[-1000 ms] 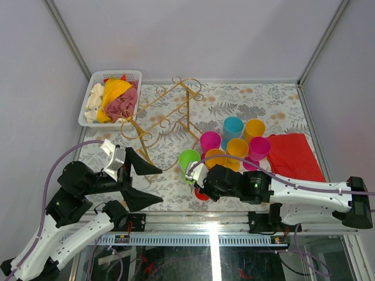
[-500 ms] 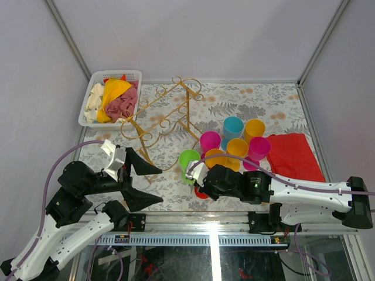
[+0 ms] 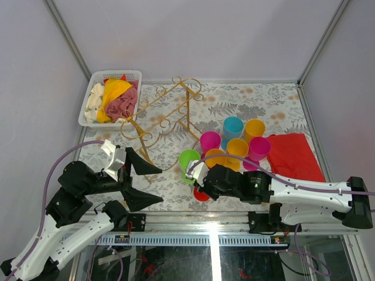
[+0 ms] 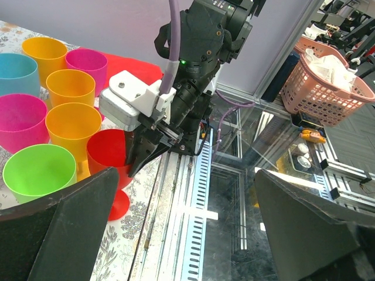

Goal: Take the wine glass off the wine glass rack
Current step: Place the wine glass at the center of the board, then reset both arms

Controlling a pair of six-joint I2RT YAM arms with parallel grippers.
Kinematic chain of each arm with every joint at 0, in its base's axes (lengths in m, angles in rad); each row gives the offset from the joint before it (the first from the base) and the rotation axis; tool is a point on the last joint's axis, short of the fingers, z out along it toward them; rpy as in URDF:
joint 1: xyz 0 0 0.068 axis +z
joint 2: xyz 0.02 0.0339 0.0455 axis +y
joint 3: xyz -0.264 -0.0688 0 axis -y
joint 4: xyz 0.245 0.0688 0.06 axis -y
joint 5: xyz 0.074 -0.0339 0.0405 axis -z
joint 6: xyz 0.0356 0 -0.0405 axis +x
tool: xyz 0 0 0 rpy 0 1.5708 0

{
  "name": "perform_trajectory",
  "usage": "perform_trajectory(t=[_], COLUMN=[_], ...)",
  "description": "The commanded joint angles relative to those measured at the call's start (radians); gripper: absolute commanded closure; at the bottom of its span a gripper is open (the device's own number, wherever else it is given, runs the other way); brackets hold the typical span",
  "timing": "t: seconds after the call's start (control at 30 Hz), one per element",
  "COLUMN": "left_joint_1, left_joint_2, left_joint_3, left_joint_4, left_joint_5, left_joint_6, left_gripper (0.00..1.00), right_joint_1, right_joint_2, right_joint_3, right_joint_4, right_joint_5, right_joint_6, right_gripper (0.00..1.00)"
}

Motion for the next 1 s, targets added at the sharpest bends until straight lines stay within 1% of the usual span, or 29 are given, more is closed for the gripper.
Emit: perform_trajectory(t=[0.0, 0.13, 0.3, 0.47, 0.53, 0.63, 0.7, 0.77, 0.87, 0.97], left_joint_1=[-0.001, -0.001, -0.001, -0.001, -0.001, 0.0, -0.001, -0.002, -0.001, -0.002], left_joint_2=[0.005, 0.01, 0.057, 0.141, 0.196, 0.288, 0.362, 0.434, 0.501, 0.528], left_joint_3=[0.033, 0.056, 0.111, 0.195, 0.255, 0.363, 0.452, 0.528, 0.584, 0.61], left_joint_4=[0.0, 0.0, 0.0, -0.018, -0.036, -0.087, -0.151, -0.224, -0.243, -0.246], left_joint_5=[0.006, 0.001, -0.016, -0.093, -0.134, -0.229, -0.293, -0.325, -0.418, -0.54], left_joint_6=[0.018, 0.025, 0.042, 0.062, 0.078, 0.085, 0.089, 0.114, 0.114, 0.118], left_gripper=[0.0, 0.0, 0.0, 0.0, 0.0, 0.0, 0.0, 0.0, 0.0, 0.0], right_joint_1=[0.006, 0.006, 0.005, 0.006, 0.006, 0.006, 0.006, 0.006, 0.006, 0.006], right_joint_2=[-0.021, -0.039, -0.076, -0.13, -0.155, -0.195, -0.227, -0.251, -0.284, -0.321], right_joint_3=[0.007, 0.011, 0.01, 0.003, -0.006, -0.02, -0.042, -0.066, -0.099, -0.14], right_joint_4=[0.055, 0.059, 0.087, 0.118, 0.142, 0.194, 0.253, 0.317, 0.412, 0.503], right_joint_5=[0.059, 0.081, 0.096, 0.146, 0.169, 0.281, 0.376, 0.443, 0.536, 0.635], right_joint_6=[-0.005, -0.001, 0.005, 0.011, 0.008, 0.002, -0.008, -0.028, -0.056, -0.083], right_gripper=[0.8, 0.73, 0.71, 0.69, 0.65, 0.57, 0.52, 0.48, 0.43, 0.34])
